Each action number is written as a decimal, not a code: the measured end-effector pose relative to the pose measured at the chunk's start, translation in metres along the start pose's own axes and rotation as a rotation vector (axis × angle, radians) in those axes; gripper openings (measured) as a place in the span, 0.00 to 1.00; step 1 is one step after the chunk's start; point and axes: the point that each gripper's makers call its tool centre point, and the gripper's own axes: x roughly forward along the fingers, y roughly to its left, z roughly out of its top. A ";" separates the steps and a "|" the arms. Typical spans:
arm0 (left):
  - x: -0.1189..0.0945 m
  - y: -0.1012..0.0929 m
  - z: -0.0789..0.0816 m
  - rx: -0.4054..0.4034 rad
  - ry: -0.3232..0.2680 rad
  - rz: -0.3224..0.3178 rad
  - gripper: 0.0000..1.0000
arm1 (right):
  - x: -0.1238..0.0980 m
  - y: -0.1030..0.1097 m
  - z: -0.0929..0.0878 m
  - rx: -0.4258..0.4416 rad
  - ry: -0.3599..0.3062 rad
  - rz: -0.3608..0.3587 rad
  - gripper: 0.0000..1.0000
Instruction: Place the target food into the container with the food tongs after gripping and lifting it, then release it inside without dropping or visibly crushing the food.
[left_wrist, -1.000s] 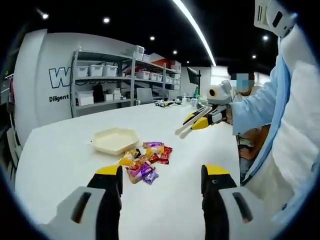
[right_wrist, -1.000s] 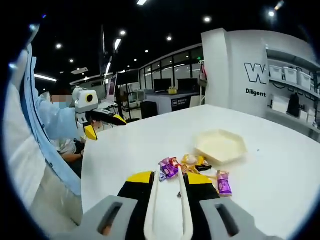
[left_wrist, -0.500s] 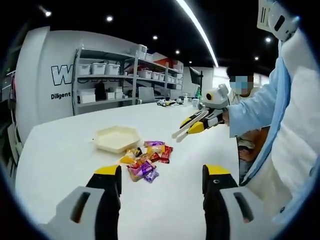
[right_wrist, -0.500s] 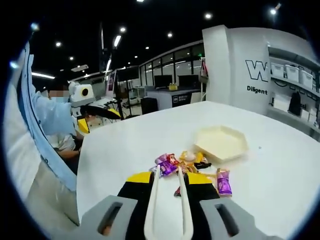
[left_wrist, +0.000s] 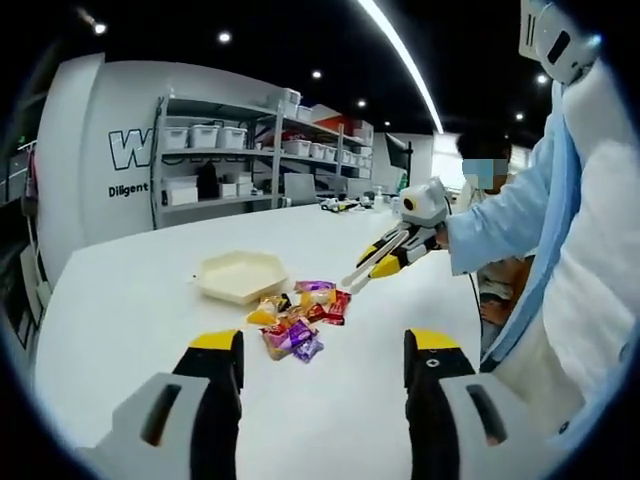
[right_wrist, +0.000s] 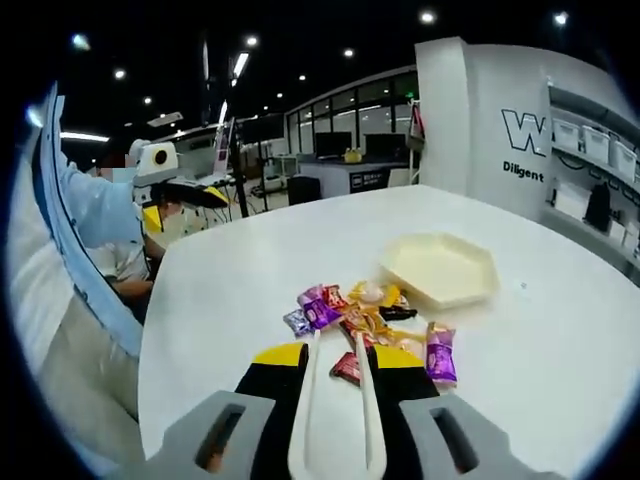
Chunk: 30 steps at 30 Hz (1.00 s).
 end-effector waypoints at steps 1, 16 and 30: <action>0.000 0.000 0.000 0.002 0.000 0.003 0.63 | 0.000 0.000 0.000 0.000 0.001 0.001 0.17; 0.002 0.000 0.005 0.001 -0.001 0.010 0.62 | 0.031 -0.014 -0.002 -0.011 0.026 0.021 0.17; 0.000 0.008 0.008 -0.011 0.000 0.038 0.61 | 0.055 -0.029 -0.009 -0.080 0.094 0.085 0.17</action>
